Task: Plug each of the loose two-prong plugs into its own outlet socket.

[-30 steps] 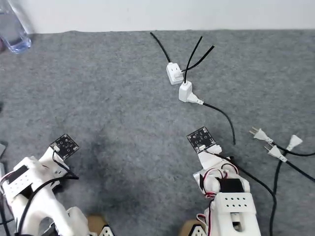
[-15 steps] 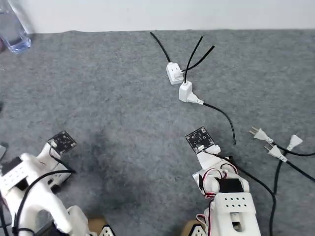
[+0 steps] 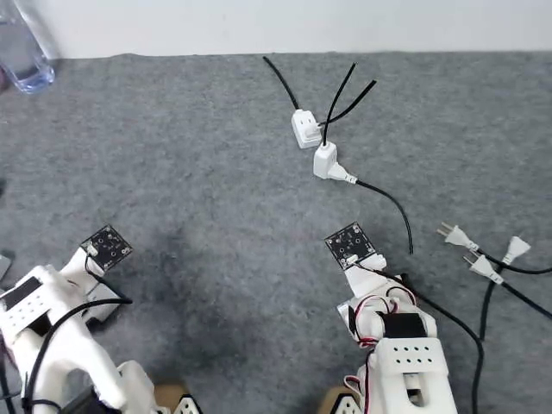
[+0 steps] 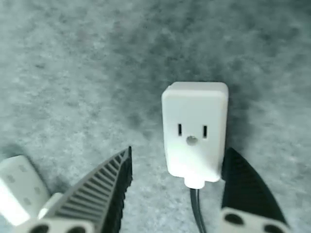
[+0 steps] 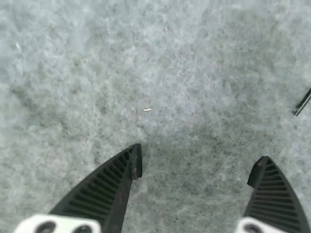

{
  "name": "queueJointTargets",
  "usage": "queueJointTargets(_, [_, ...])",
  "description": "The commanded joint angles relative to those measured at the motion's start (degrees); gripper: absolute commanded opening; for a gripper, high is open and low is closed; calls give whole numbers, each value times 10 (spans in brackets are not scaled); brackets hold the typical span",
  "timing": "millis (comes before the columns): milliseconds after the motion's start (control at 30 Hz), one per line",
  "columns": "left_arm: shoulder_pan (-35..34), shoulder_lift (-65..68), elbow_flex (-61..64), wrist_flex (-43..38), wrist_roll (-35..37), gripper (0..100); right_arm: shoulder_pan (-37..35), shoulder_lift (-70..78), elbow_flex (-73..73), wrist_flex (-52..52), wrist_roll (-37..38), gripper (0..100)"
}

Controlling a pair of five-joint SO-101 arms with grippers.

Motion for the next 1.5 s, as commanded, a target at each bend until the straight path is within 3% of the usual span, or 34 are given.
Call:
queueJointTargets(0, [5,-3,-2,-37,4,280,-2,-6,-4,-9,-4,339])
queueJointTargets(833, [36,-2,62,-48,4,278,-4,-6,-3,-8,-4,339])
queueJointTargets(1133, [33,-2,73,-48,4,77,-4,-6,-3,-8,-4,339])
queueJointTargets(1467, [35,-8,70,-45,4,66,-4,-6,-3,-8,-4,339])
